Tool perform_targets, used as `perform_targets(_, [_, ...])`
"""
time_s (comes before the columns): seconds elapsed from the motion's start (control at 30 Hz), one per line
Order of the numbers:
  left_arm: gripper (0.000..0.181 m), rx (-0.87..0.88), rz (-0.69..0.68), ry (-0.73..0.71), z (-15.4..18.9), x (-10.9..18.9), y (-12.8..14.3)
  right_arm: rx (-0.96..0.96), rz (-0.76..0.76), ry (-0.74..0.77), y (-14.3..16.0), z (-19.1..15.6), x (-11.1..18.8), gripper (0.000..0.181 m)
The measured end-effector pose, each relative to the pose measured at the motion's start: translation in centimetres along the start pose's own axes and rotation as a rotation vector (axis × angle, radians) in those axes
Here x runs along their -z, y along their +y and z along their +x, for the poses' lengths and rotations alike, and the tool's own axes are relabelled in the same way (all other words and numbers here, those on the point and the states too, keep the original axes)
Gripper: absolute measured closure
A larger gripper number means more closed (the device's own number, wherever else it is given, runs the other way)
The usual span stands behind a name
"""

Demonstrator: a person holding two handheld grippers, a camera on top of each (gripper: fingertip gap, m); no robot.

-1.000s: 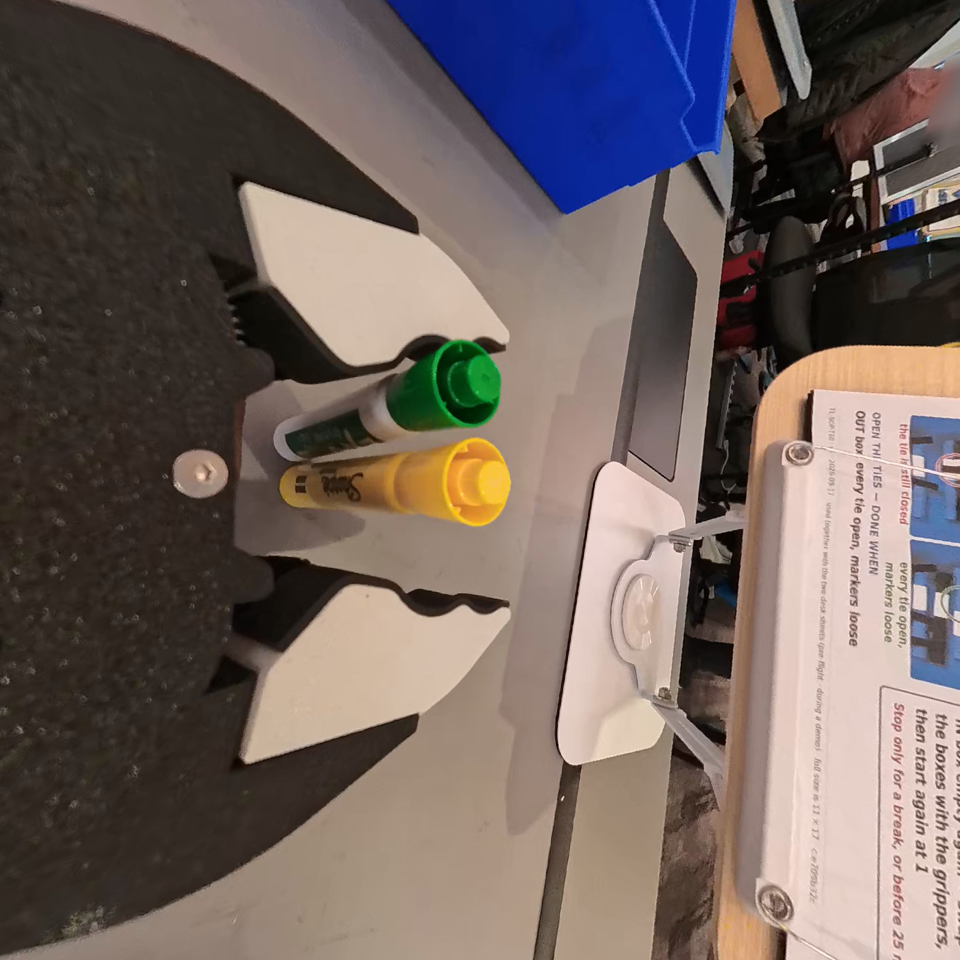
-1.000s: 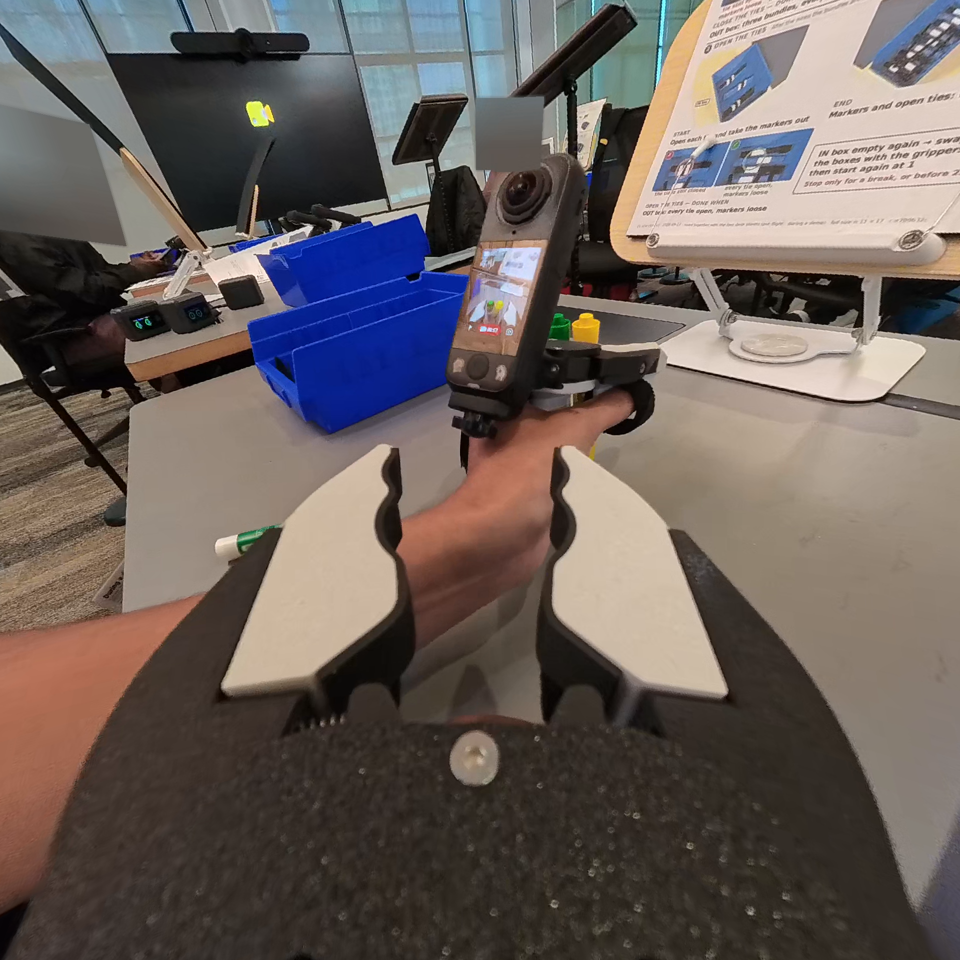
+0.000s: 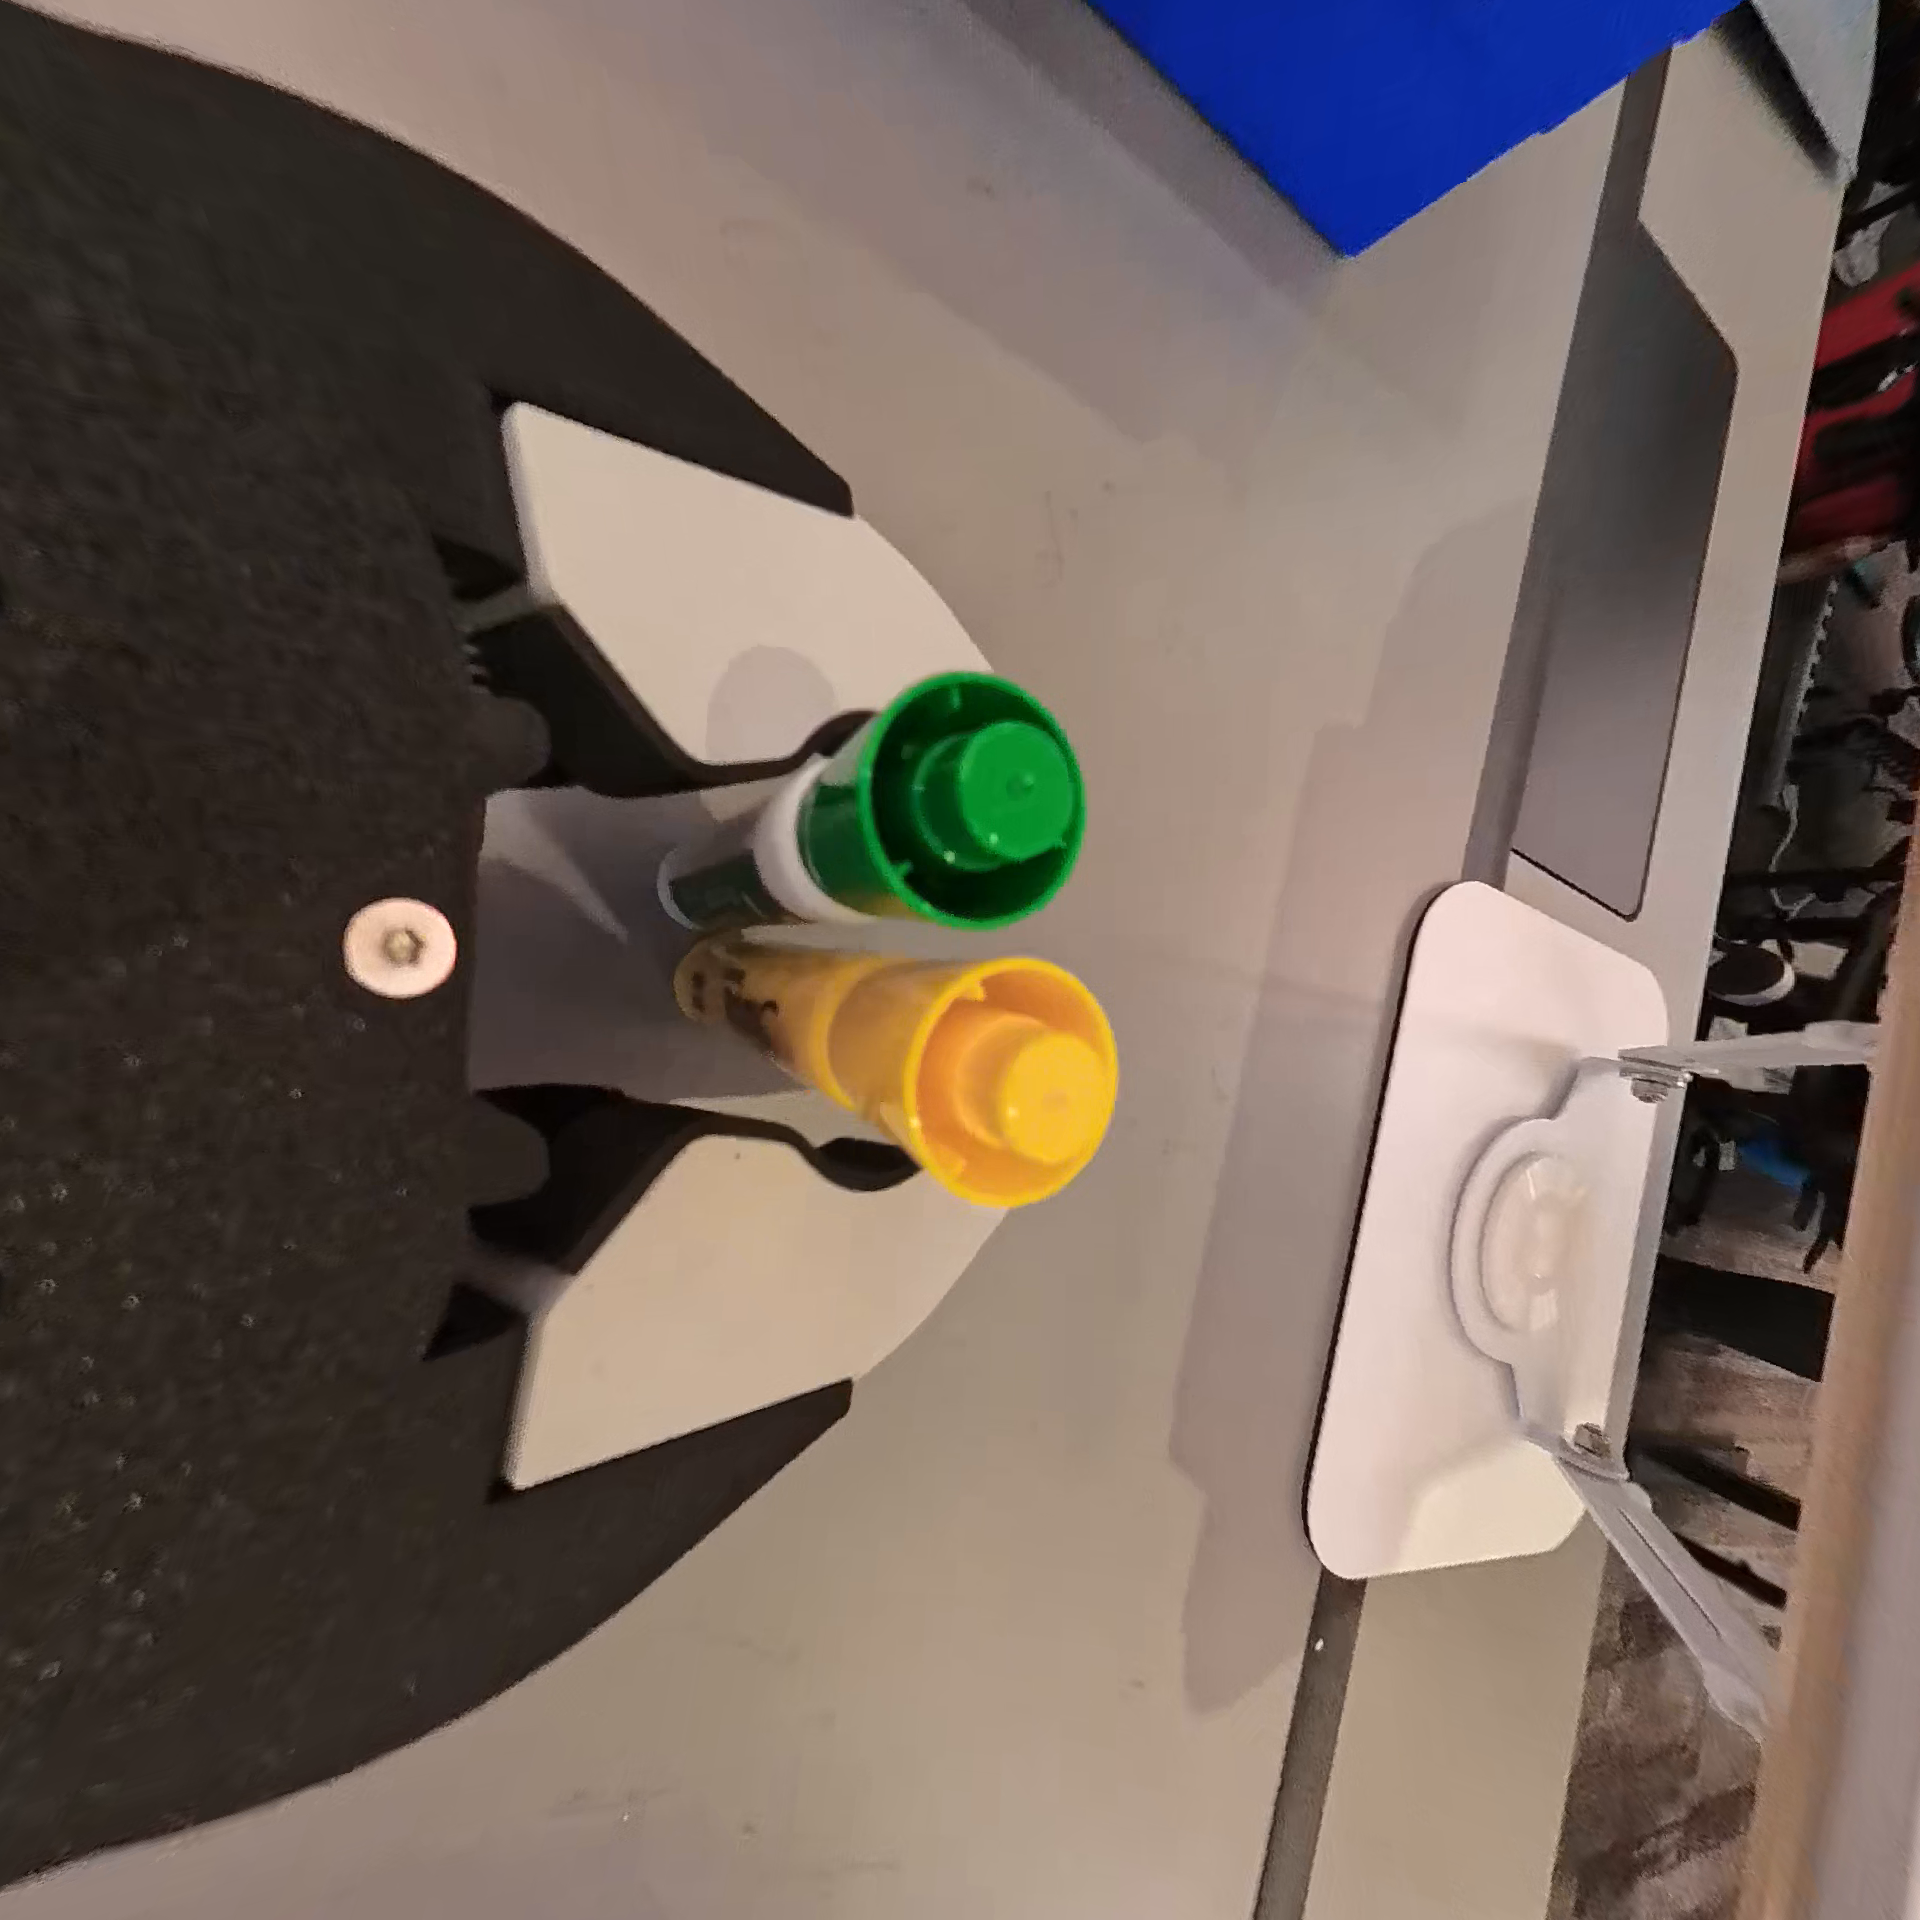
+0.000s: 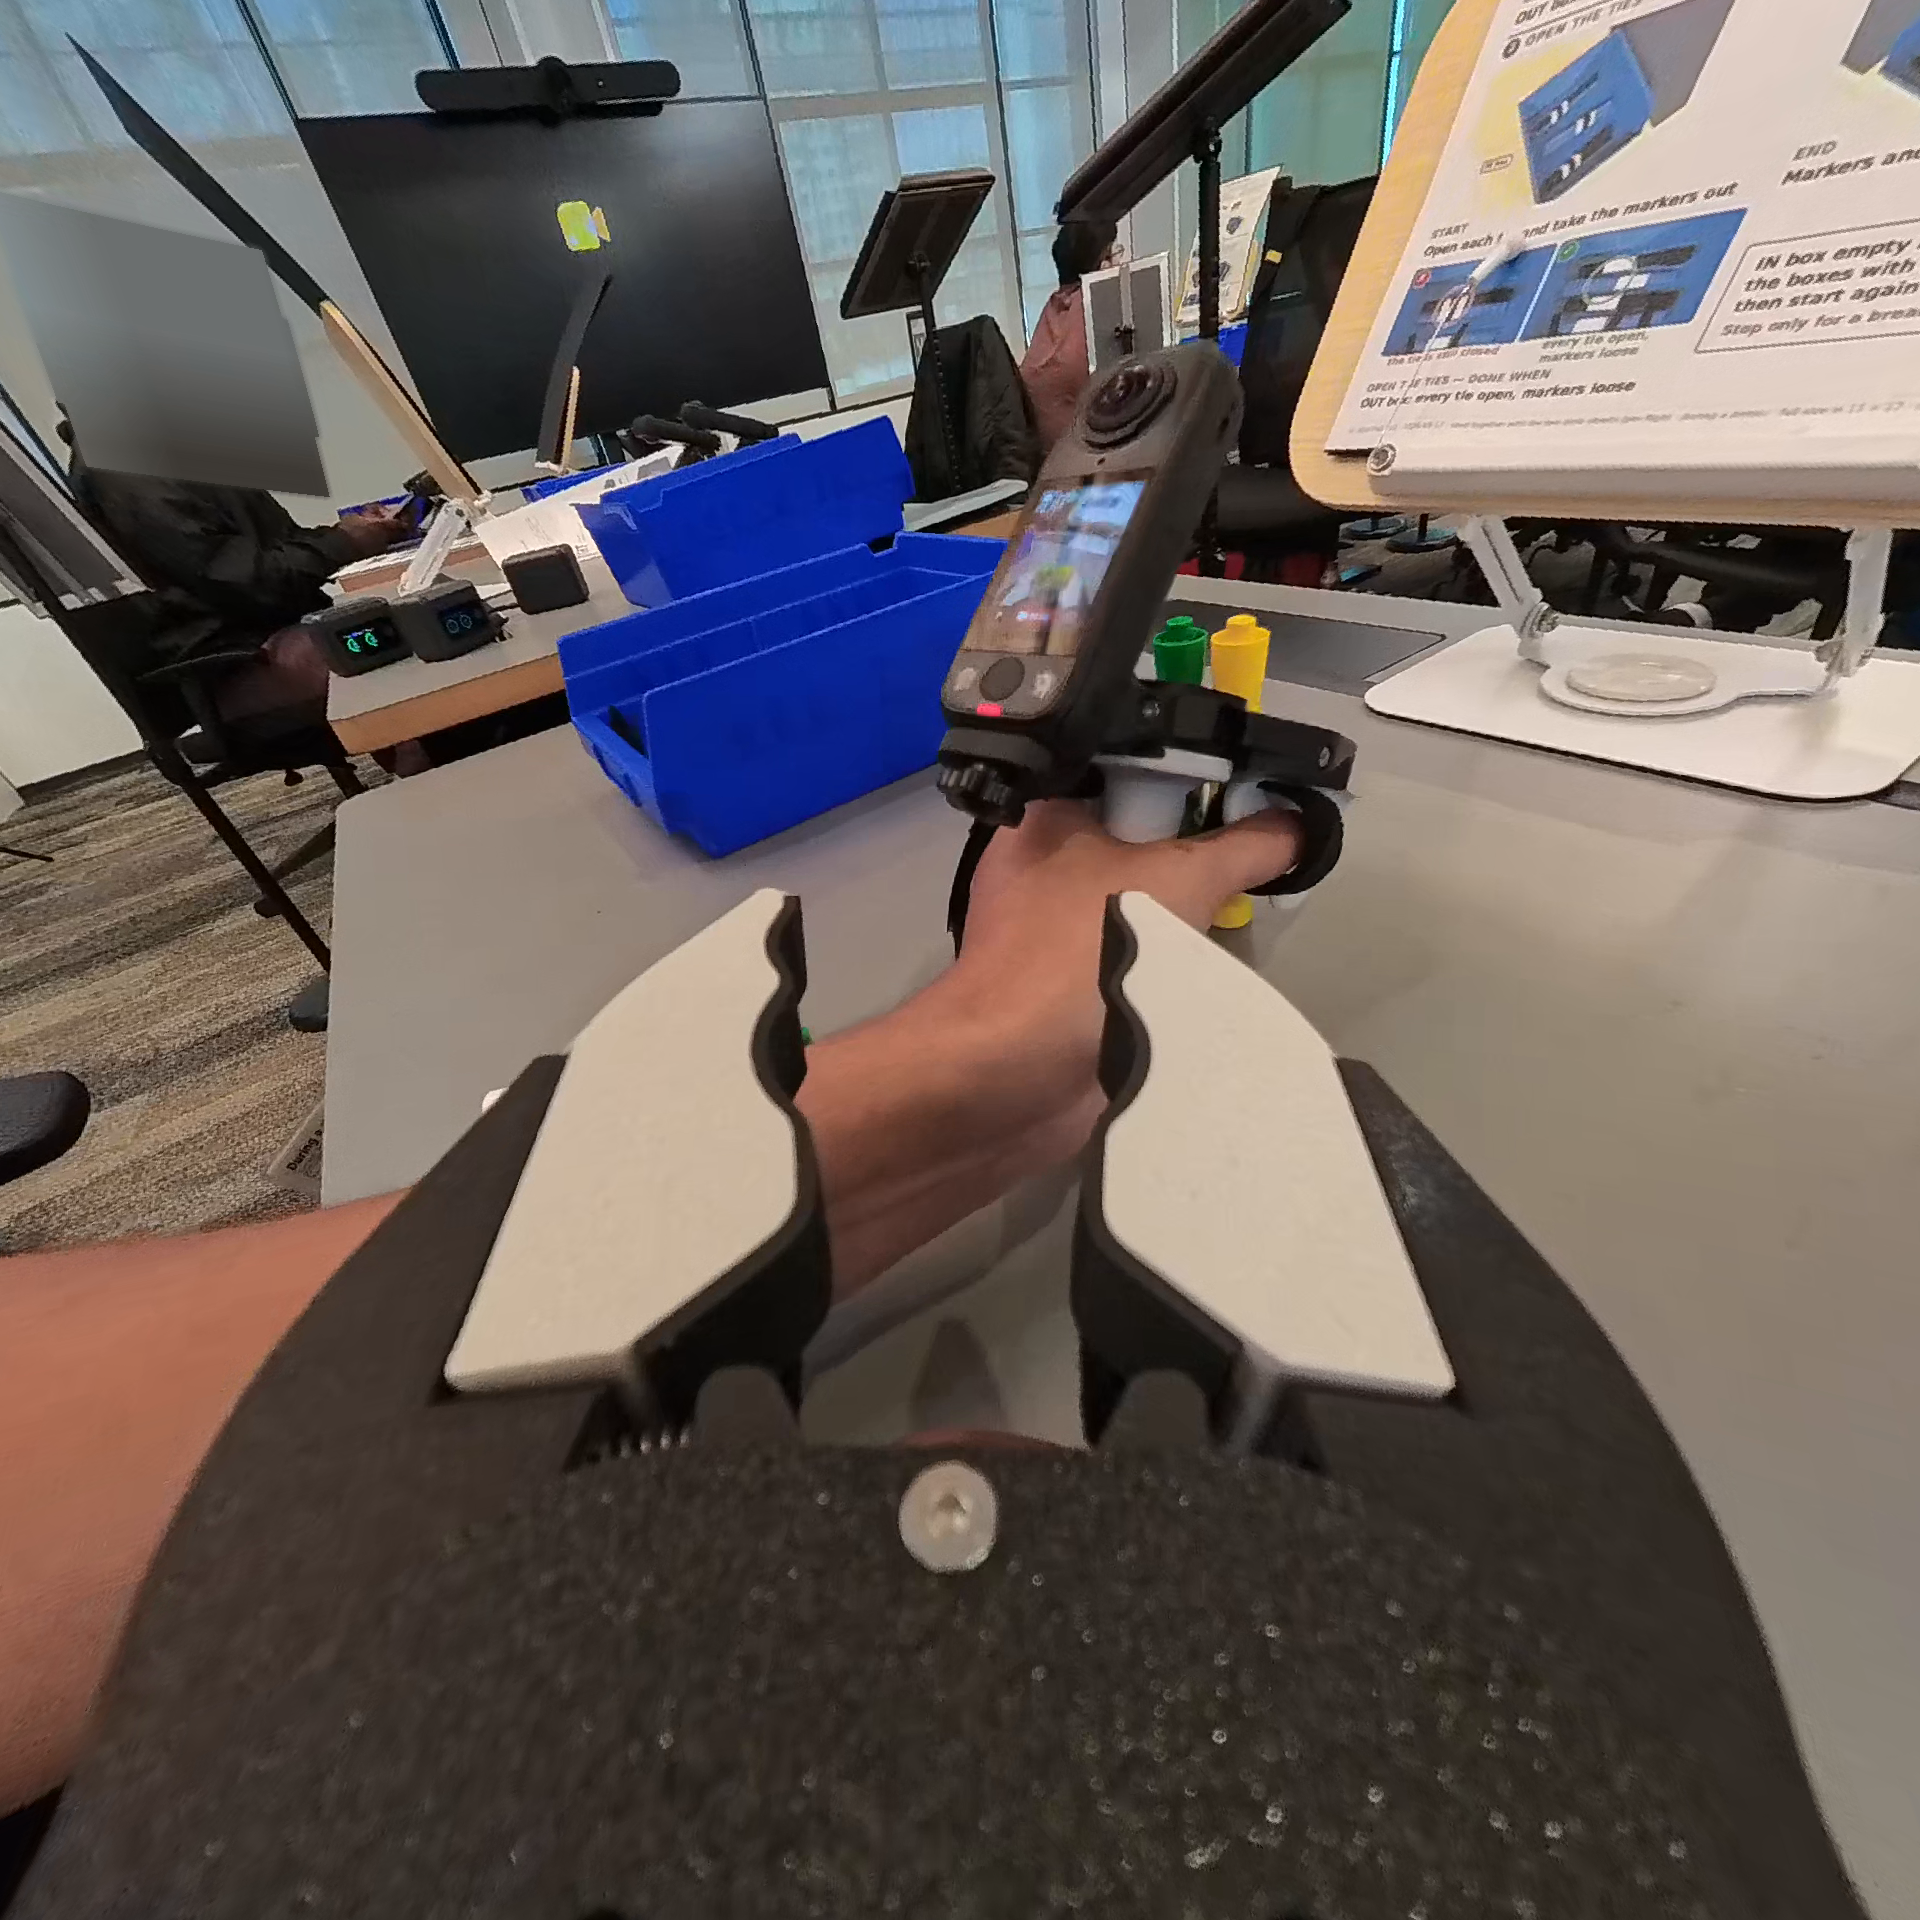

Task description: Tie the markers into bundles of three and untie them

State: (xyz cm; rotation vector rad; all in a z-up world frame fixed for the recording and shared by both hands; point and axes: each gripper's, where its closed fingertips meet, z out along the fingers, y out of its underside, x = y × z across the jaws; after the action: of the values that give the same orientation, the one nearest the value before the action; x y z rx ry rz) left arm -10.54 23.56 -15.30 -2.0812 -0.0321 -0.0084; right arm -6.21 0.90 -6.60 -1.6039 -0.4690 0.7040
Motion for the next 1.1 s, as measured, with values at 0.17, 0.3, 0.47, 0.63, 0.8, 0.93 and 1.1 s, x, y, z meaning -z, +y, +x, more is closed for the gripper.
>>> perform_targets(0.17, [0.110,-0.065,-0.003,-0.029,0.4,0.1,0.2,-0.001,-0.003,-0.001,0.0,0.0,0.0,0.127])
perform_targets(0.3, [0.110,-0.071,-0.005,-0.028,0.6,0.3,0.3,-0.001,-0.004,-0.004,0.0,-0.1,0.0,0.127])
perform_targets(0.47, [0.111,-0.056,-0.034,-0.028,0.4,0.0,0.7,-0.001,-0.008,-0.012,0.1,-0.3,-0.1,0.127])
perform_targets(0.63, [0.123,-0.040,-0.066,-0.026,0.2,-0.3,1.0,0.000,-0.008,-0.016,0.0,-0.4,0.0,0.127])
perform_targets(0.8, [0.138,-0.032,-0.067,-0.019,0.2,-0.4,1.0,-0.002,-0.006,-0.019,-0.1,-0.4,0.1,0.127])
perform_targets(0.93, [0.139,-0.019,-0.072,0.002,0.3,-0.4,1.0,-0.002,-0.005,-0.020,-0.1,-0.3,0.2,0.128])
perform_targets(1.1, [0.140,-0.012,-0.063,0.029,0.4,-0.5,0.8,0.000,-0.007,-0.021,-0.1,-0.4,0.2,0.128])
